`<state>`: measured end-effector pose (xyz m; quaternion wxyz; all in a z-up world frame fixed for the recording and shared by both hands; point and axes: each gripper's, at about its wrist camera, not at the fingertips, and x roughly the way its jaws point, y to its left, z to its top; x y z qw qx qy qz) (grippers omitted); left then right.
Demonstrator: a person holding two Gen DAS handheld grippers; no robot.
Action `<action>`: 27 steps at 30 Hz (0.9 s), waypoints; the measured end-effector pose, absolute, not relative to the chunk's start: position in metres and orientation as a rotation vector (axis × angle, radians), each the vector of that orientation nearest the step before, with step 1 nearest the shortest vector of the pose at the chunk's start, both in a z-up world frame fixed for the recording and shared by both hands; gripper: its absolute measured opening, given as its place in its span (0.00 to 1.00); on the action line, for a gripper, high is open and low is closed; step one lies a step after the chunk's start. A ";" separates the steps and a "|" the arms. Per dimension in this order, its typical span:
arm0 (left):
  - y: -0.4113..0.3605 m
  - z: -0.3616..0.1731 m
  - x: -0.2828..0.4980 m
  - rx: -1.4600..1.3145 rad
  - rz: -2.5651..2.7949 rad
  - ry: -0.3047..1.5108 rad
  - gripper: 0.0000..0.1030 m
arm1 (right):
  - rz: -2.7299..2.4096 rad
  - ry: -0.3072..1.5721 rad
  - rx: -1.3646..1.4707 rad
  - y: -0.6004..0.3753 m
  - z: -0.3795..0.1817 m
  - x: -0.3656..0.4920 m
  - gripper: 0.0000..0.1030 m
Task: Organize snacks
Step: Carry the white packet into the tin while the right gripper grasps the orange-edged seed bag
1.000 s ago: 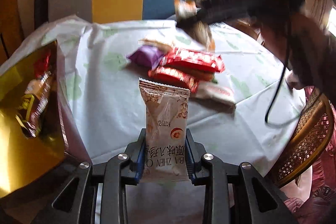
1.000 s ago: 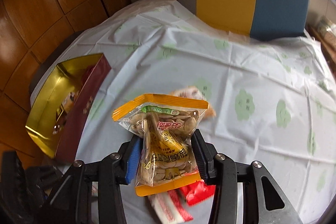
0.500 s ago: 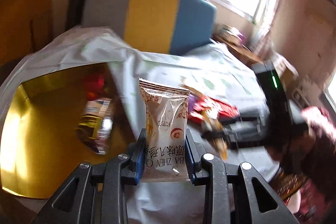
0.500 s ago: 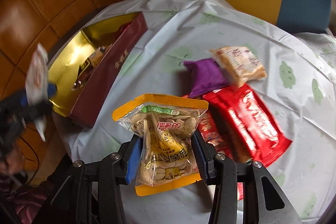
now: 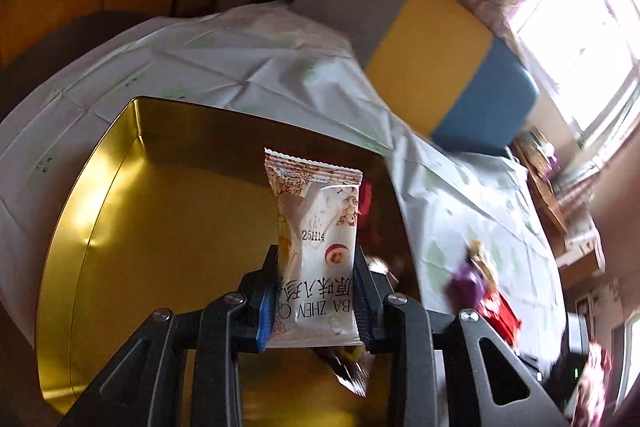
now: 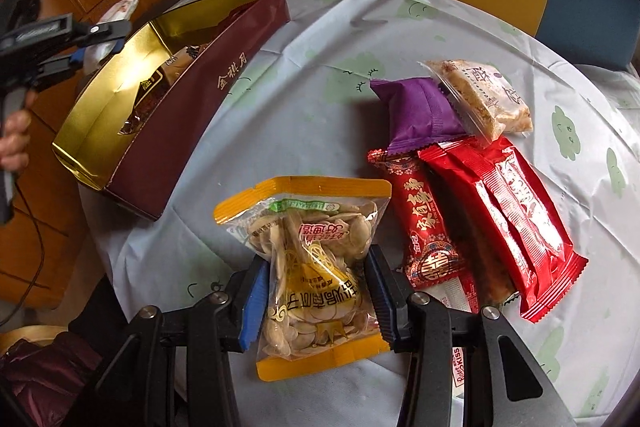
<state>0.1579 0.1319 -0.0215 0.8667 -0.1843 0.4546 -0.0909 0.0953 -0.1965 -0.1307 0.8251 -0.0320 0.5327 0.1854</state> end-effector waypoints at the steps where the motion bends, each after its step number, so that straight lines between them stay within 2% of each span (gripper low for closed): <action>1: 0.134 -0.024 0.163 -0.390 -0.179 0.961 0.31 | 0.393 1.132 -0.066 -0.197 -0.131 0.095 0.46; 14: 0.107 -0.057 0.233 -0.353 -0.154 1.052 0.33 | 0.389 1.131 -0.046 -0.198 -0.132 0.097 0.46; 19: 0.102 -0.071 0.246 -0.340 -0.122 1.103 0.58 | 0.383 1.130 -0.052 -0.197 -0.132 0.096 0.46; 27: 0.108 -0.050 0.210 -0.265 -0.046 1.022 0.58 | 0.366 1.124 -0.075 -0.195 -0.132 0.095 0.46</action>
